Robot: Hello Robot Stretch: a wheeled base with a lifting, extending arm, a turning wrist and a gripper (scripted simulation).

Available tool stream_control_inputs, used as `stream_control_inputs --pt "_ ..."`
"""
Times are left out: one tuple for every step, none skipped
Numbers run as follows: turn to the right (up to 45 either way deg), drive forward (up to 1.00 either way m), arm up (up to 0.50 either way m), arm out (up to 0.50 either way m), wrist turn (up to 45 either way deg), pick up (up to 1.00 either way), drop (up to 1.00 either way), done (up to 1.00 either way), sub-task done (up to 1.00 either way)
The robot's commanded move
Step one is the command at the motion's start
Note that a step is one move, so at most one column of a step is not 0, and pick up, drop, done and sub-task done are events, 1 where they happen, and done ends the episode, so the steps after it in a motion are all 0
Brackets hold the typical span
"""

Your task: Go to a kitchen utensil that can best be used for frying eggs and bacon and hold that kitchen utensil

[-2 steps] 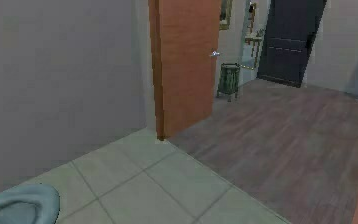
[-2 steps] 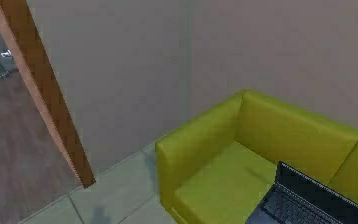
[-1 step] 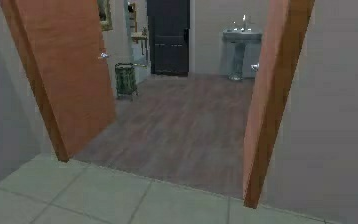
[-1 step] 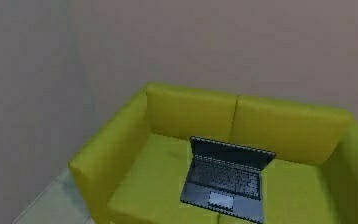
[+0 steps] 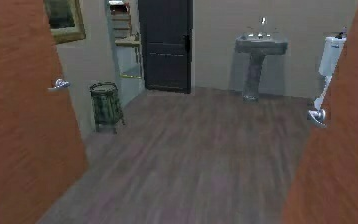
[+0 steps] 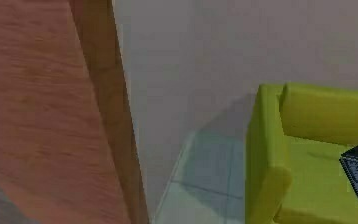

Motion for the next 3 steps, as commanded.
stream_control_inputs --pt "0.0 0.75 0.00 0.00 0.0 0.00 0.00 0.00 0.00" --pt "15.0 0.00 0.00 0.00 0.0 0.00 0.00 0.00 0.00" --pt "0.0 0.70 0.00 0.00 0.0 0.00 0.00 0.00 0.00"
